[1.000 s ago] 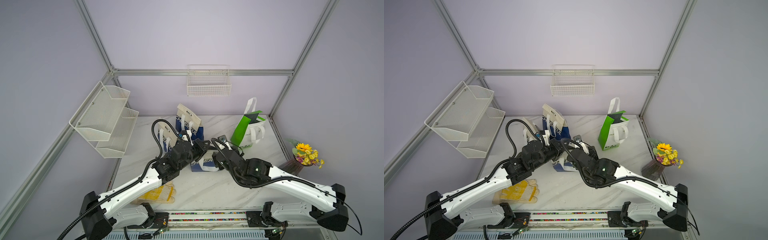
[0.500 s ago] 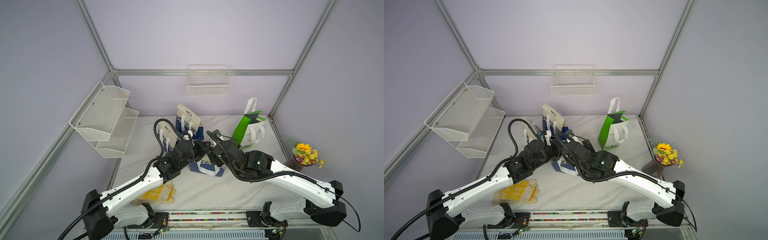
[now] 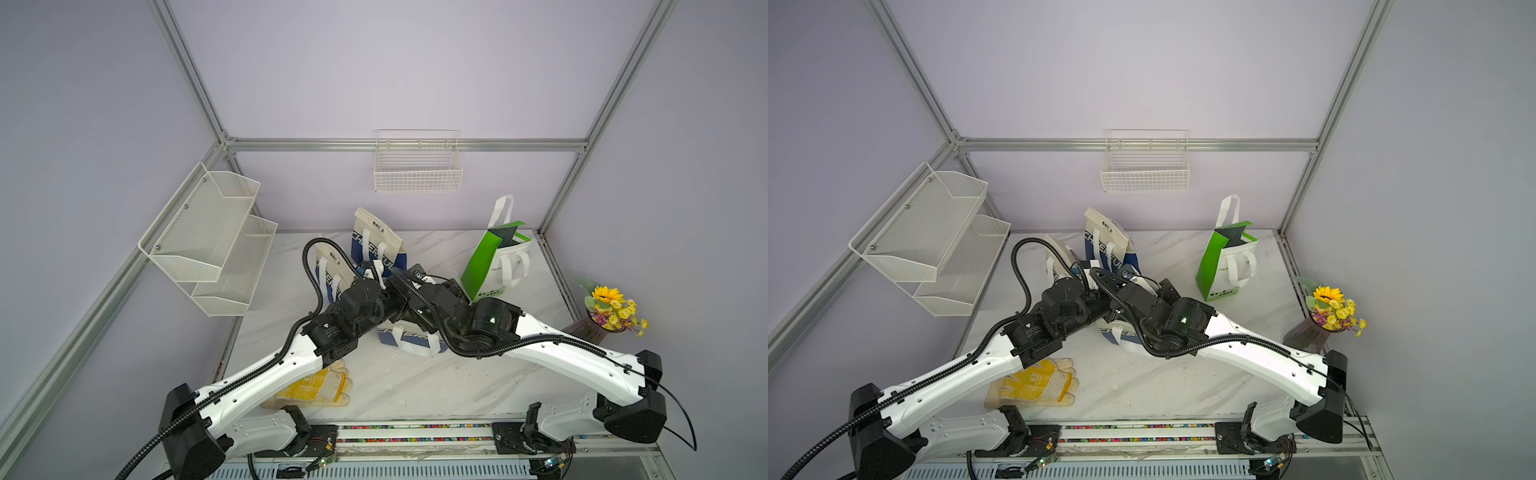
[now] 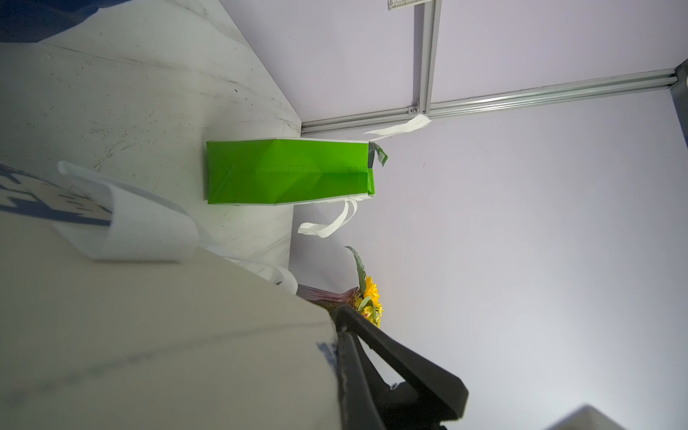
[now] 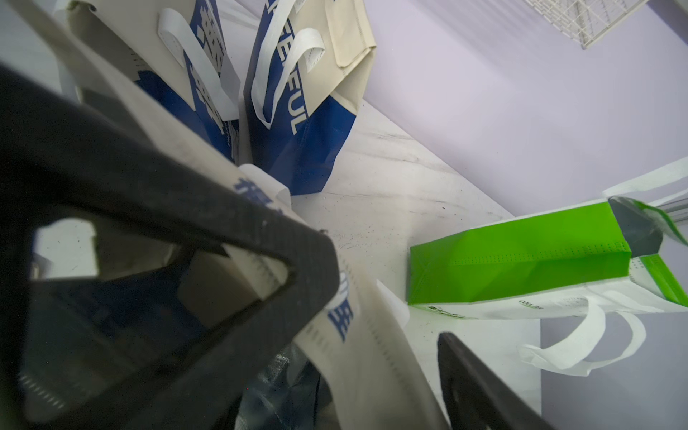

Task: Open the takeout bag
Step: Open the takeout bag at the center of the board, then pick up the takeout bag at the center of the board, then place the takeout bag at the center of the board.

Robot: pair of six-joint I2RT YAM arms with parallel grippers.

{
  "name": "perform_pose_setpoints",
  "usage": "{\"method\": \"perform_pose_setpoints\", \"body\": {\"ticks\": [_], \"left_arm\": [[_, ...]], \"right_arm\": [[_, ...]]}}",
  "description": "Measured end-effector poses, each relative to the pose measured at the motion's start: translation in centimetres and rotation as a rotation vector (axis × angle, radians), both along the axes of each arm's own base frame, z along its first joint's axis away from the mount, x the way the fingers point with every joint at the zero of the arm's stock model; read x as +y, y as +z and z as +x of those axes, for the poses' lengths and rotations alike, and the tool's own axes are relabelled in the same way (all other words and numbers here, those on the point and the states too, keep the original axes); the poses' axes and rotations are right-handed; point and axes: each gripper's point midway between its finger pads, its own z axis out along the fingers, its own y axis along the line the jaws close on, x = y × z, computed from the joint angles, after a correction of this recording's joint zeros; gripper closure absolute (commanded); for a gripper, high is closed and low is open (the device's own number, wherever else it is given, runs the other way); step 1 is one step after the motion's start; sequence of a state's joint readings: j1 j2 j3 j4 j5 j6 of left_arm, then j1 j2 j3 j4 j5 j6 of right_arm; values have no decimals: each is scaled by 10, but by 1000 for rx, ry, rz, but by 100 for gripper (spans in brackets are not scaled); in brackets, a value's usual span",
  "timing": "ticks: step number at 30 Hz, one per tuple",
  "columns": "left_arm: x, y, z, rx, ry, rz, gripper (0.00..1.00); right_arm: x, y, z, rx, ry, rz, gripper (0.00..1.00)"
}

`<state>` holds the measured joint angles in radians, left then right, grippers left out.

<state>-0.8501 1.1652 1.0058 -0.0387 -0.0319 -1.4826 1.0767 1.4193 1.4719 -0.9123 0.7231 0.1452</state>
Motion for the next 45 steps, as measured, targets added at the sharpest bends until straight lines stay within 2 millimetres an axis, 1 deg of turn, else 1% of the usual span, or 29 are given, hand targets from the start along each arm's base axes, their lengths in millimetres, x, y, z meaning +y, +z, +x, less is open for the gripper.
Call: {"method": "perform_pose_setpoints", "body": {"ticks": [1, 3, 5, 7, 8, 10, 12, 13, 14, 15, 16, 17, 18, 19, 20, 22, 25, 28, 30, 32, 35, 38, 42, 45], "left_arm": [[0, 0, 0, 0, -3, 0, 100], [-1, 0, -1, 2, -10, 0, 100], [-1, -1, -2, 4, -14, 2, 100], [-1, -1, -3, 6, -19, 7, 100], [-1, 1, -3, 5, -19, 10, 100], [0, 4, -2, 4, -19, 12, 100], [0, 7, -2, 1, -18, 10, 100], [0, 7, -2, 1, -16, 9, 100], [1, 8, -1, 0, -16, 9, 94], [1, 8, -1, -1, -15, 10, 89], [2, 7, 0, 1, -14, 13, 79], [2, 6, 0, -1, -15, 18, 62], [3, 6, 1, -6, -14, 27, 49], [4, 5, 1, -8, -16, 37, 41], [6, 4, 2, -9, -15, 56, 35], [10, 6, 2, -26, -12, 107, 31], [19, 20, 3, -84, -4, 176, 30], [36, 38, -1, -156, 10, 226, 34], [49, 47, -8, -198, 16, 254, 39], [59, 52, -15, -232, 13, 286, 41], [68, 55, -24, -268, -8, 325, 47], [70, 49, -31, -284, -45, 351, 51], [74, 16, -39, -245, -78, 408, 55], [82, -8, -41, -198, -82, 451, 58]], "right_arm": [[-2, 1, 2, 1, -5, -1, 31], [-6, 4, 7, 0, -11, -4, 46], [-6, 8, 11, -3, -16, 9, 54], [-4, 12, 12, -3, -11, 25, 59], [-3, 14, 12, -4, -6, 26, 62], [0, 16, 12, -6, 0, 30, 70], [2, 18, 13, -5, 7, 32, 88], [3, 18, 13, -3, 11, 32, 94], [5, 17, 12, 2, 16, 34, 100], [7, 16, 12, 5, 23, 29, 100], [8, 16, 12, 8, 25, 27, 100], [8, 14, 14, 12, 24, 23, 100], [8, 13, 15, 17, 20, 19, 100], [7, 11, 17, 22, 15, 18, 100], [6, 10, 20, 34, 12, 22, 100], [4, 10, 27, 59, 0, 47, 100], [-5, 16, 45, 101, -35, 122, 100], [-23, 24, 73, 135, -102, 203, 100], [-38, 25, 98, 154, -157, 247, 100], [-51, 22, 121, 173, -206, 278, 100], [-71, 14, 158, 198, -279, 315, 100], [-94, 9, 193, 201, -352, 349, 100], [-129, 0, 227, 196, -454, 361, 100], [-156, -9, 244, 202, -525, 356, 100]]}}
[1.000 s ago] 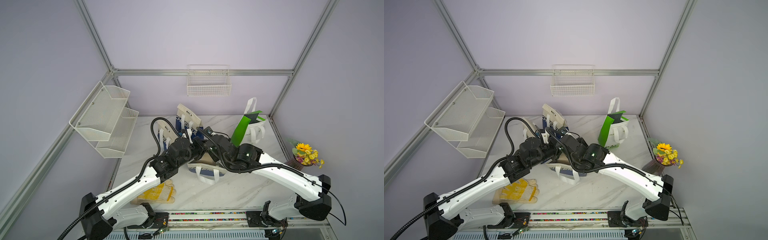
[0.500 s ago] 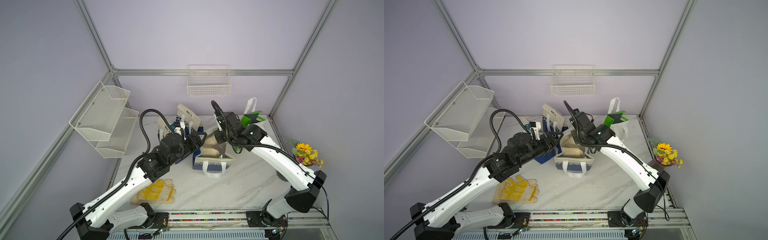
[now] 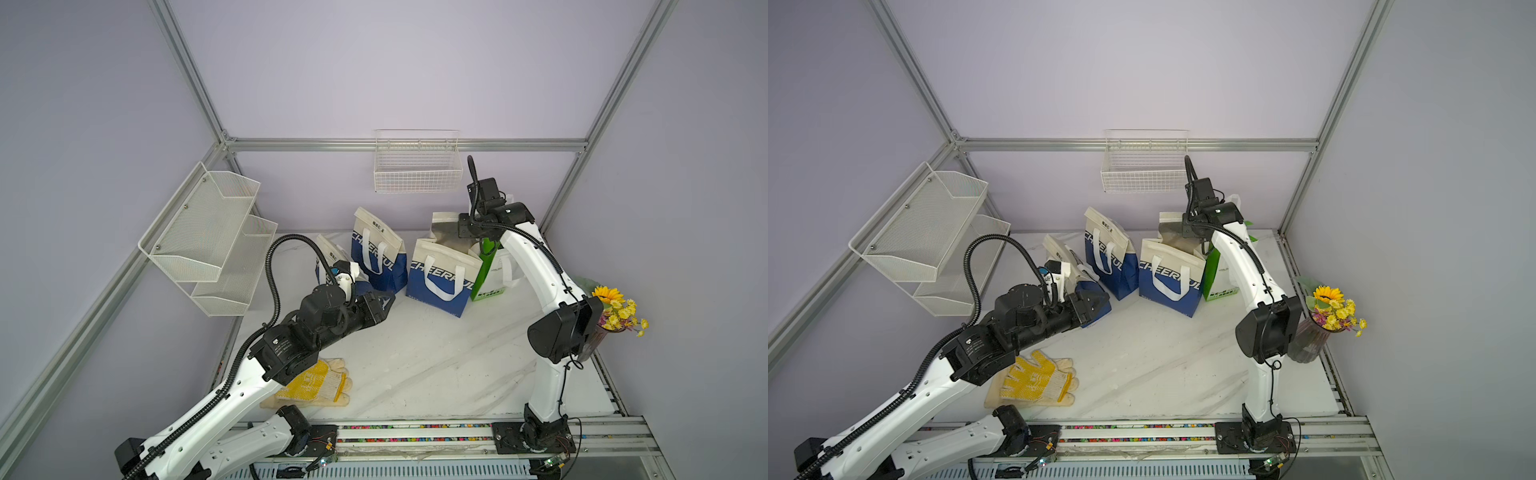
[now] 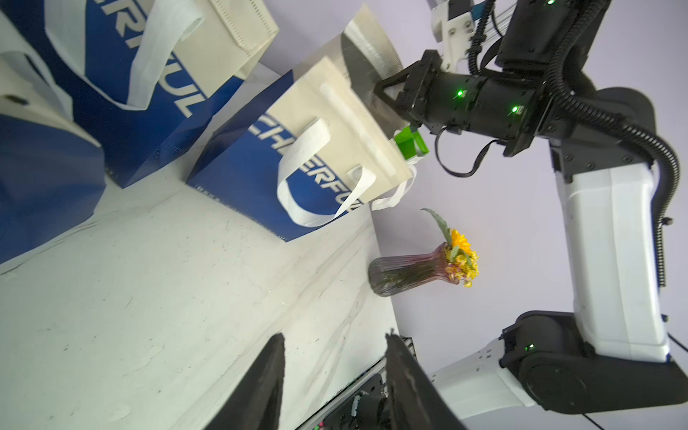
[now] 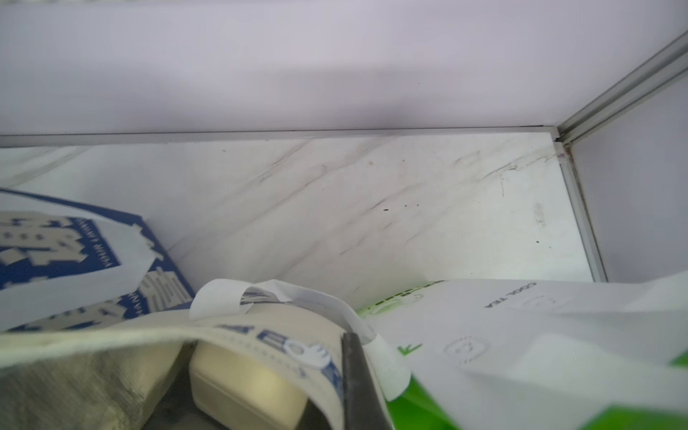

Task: Open the takeout bag
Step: Place the takeout bag at the center of the board.

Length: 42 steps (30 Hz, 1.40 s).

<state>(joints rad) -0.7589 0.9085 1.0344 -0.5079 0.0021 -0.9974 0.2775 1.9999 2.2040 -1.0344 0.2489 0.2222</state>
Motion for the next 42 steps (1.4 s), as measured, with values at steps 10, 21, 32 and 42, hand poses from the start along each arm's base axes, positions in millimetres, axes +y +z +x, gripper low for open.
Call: {"method": "perform_pose_setpoints", "body": {"ticks": [10, 21, 32, 42], "left_arm": [[16, -11, 3, 14, 38, 26, 65], [26, -29, -4, 52, 47, 12, 67], [29, -32, -8, 48, 41, -3, 67], [33, -35, -11, 51, 54, -19, 69]], "right_arm": [[-75, 4, 12, 23, -143, 16, 100], [-57, 2, 17, 19, -93, 157, 59], [-78, 22, 12, -33, -164, 63, 89], [-60, 33, -3, -44, -105, 107, 100]]}}
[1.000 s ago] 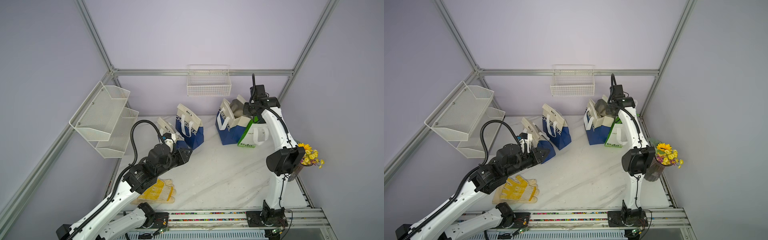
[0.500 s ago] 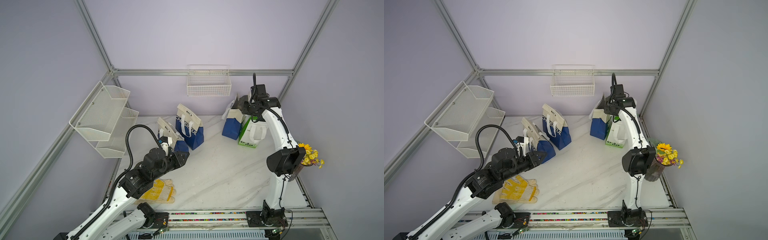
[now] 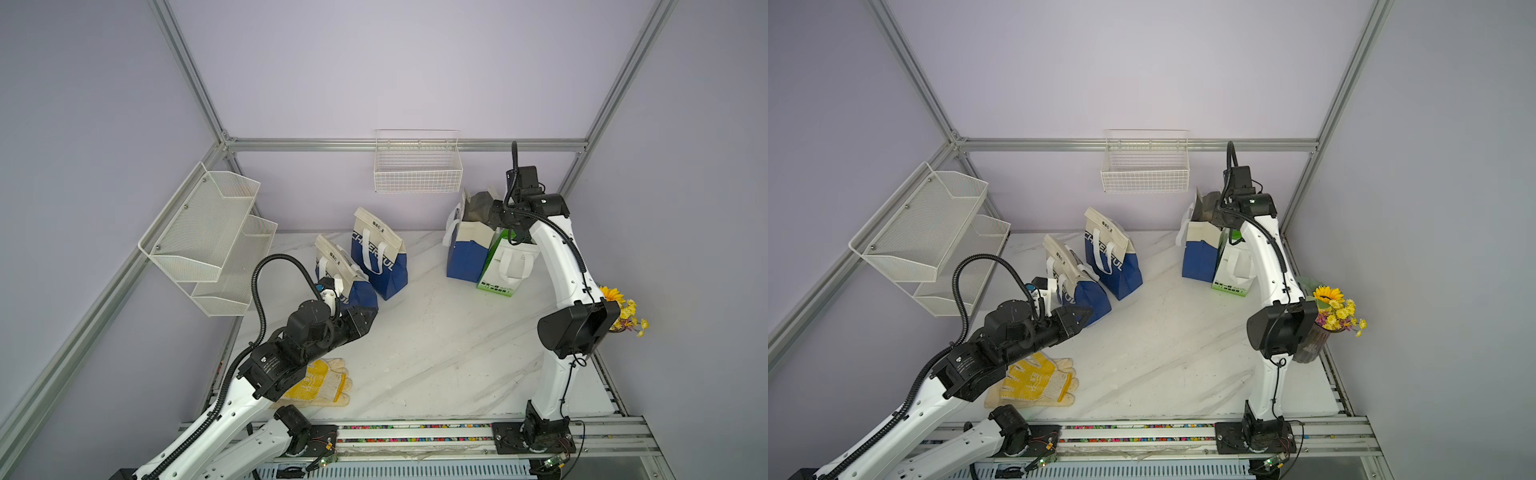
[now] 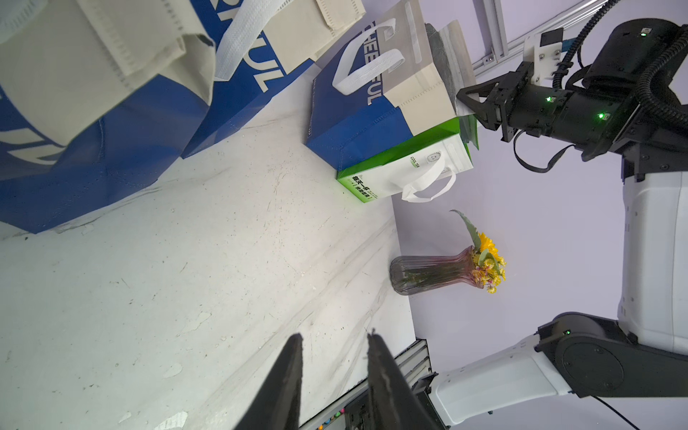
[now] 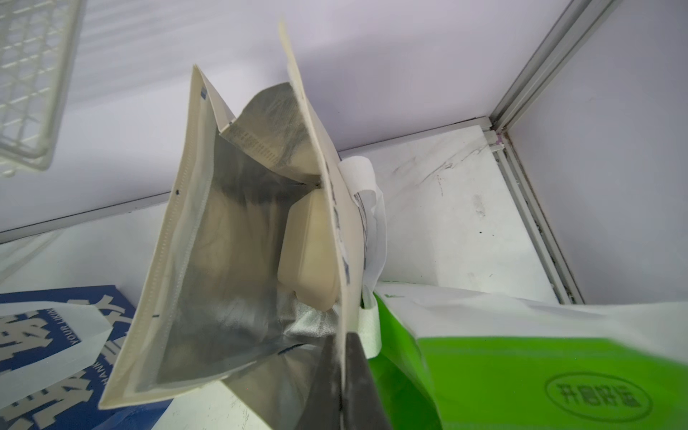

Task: Open the takeout bag
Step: Place the takeout bag at the center of the board, then move the takeout bag to the center of the board.

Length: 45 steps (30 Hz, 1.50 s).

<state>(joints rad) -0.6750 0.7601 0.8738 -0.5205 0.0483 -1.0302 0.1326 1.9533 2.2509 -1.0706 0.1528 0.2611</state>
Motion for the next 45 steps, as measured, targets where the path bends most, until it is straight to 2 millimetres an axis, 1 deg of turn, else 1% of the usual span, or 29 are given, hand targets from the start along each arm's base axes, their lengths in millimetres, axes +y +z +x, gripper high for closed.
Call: {"method": "perform_pose_setpoints", "body": {"ticks": [2, 6, 9, 12, 14, 18, 19, 25, 27, 28, 29, 31, 32, 33, 38, 39, 41, 42, 43, 45], "left_arm": [[1, -2, 0, 2, 1, 1, 69], [1, -1, -1, 1, 3, -4, 71], [1, 0, -1, 2, 3, -7, 71], [1, -4, -1, 6, 4, -4, 71], [1, -10, -1, 16, 4, 1, 72], [1, -25, -2, 48, 9, 8, 73], [1, -29, -2, 56, 9, 7, 74], [-2, -45, -2, 89, 8, 1, 75], [-2, -47, -3, 95, 6, 1, 75], [-3, -47, -3, 95, 4, -2, 75], [-3, -46, -3, 93, 4, -5, 75], [-3, -44, -3, 85, 4, -13, 74], [-3, -43, -3, 82, 4, -15, 73], [-2, -41, -3, 78, 4, -18, 72], [-2, -40, -4, 72, 5, -22, 71], [-1, -40, -3, 72, 6, -21, 71], [-1, -40, -3, 71, 9, -20, 71], [-1, -40, -3, 71, 11, -19, 71], [0, -40, -3, 70, 14, -18, 70], [1, -39, -2, 65, 22, -15, 67]], "right_arm": [[14, 1, -11, 1, 38, 41, 100], [36, 9, -43, -17, 93, 144, 100], [38, 17, -64, -39, 97, 186, 100], [36, 20, -75, -55, 89, 195, 100], [33, 15, -78, -51, 79, 187, 100], [26, -3, -78, -20, 51, 152, 100], [24, -5, -77, -19, 43, 143, 100], [14, -6, -70, -33, 2, 100, 100], [10, -7, -66, -35, -16, 81, 100], [9, -7, -63, -37, -24, 72, 95], [7, -6, -61, -41, -32, 62, 89], [3, -2, -56, -49, -47, 41, 69], [2, 1, -54, -56, -51, 31, 61], [0, 5, -53, -67, -56, 21, 57], [-1, 30, -53, -123, -53, -14, 55], [2, 36, -55, -136, -50, -24, 56], [18, 48, -61, -160, -20, -45, 55], [31, 57, -66, -179, 5, -56, 53], [49, 64, -72, -199, 47, -55, 52], [90, 77, -90, -233, 155, -38, 47]]}}
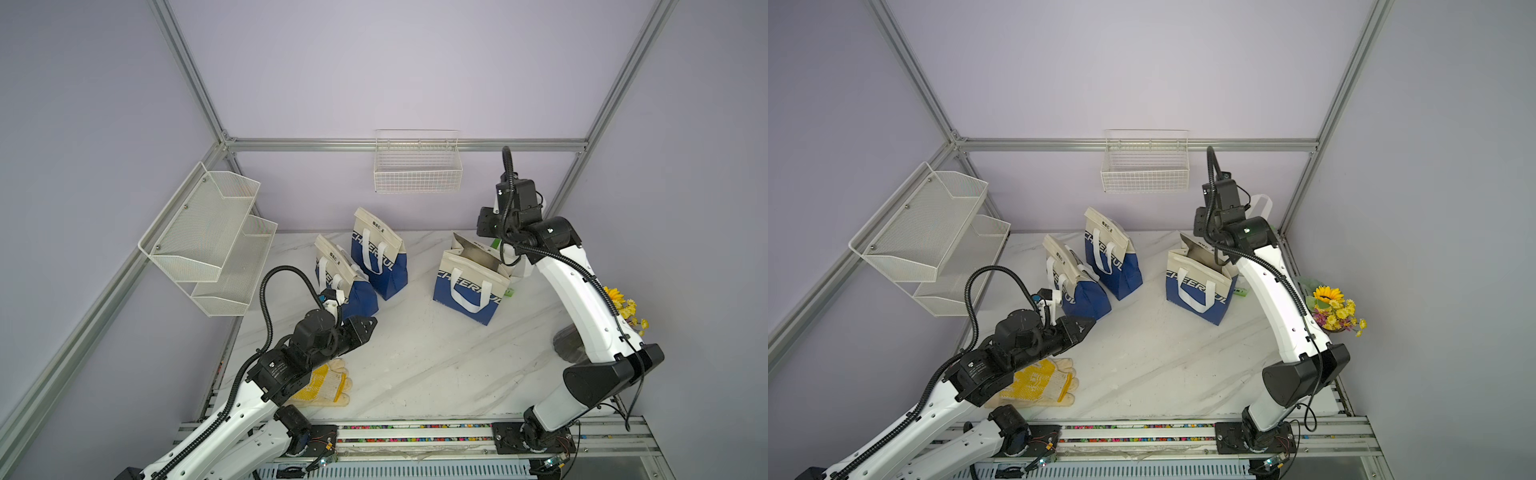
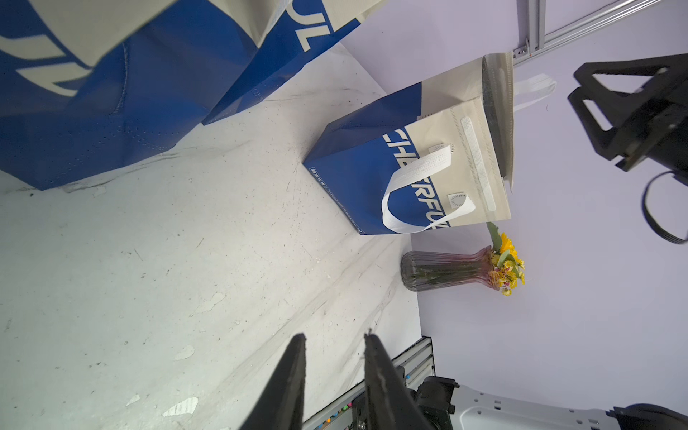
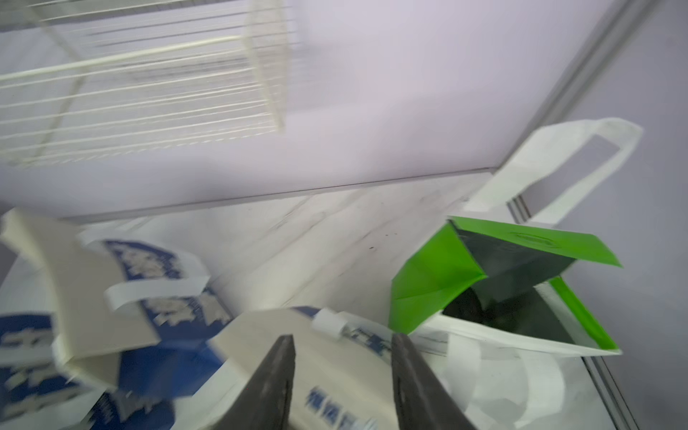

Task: Open the takeout bag
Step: Move the takeout bag to the center of the board.

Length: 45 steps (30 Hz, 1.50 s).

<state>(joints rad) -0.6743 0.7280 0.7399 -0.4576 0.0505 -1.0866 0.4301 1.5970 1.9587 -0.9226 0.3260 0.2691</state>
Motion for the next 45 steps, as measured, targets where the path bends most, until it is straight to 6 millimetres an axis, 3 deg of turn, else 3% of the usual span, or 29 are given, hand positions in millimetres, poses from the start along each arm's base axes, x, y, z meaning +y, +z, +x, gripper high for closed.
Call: {"method": "perform_pose_setpoints", "body": {"ticks": [4, 7, 9, 15, 19, 22, 26, 32, 35, 38, 42, 45], "left_arm": [[9, 3, 0, -19, 38, 3, 62], [18, 6, -1, -32, 66, 8, 53], [22, 9, -4, -42, 78, 5, 49], [34, 6, -10, -42, 105, 21, 41], [37, -12, -13, -10, 105, 50, 41], [38, -26, -16, 20, 101, 78, 43], [37, -35, -16, 37, 93, 100, 45], [33, -72, -9, 98, 85, 147, 53], [35, -96, 2, 151, 100, 181, 60], [37, -110, 14, 196, 122, 191, 59], [28, -101, 18, 173, 89, 147, 51], [20, -81, 18, 128, 48, 108, 46]], "right_arm": [[89, 13, -34, -42, 269, 89, 34], [131, -3, -34, -24, 371, 117, 29], [155, -26, -20, 3, 403, 116, 28], [206, -125, 38, 142, 416, 62, 27], [230, -154, 69, 163, 424, 66, 31], [239, -150, 82, 134, 422, 84, 45], [240, -142, 85, 118, 418, 100, 64], [223, -149, 62, 144, 415, 93, 96], [209, -144, 40, 154, 418, 90, 99], [193, -139, 12, 174, 419, 84, 99], [182, -130, -31, 181, 436, 97, 99], [173, -132, -67, 197, 448, 111, 95]]}}
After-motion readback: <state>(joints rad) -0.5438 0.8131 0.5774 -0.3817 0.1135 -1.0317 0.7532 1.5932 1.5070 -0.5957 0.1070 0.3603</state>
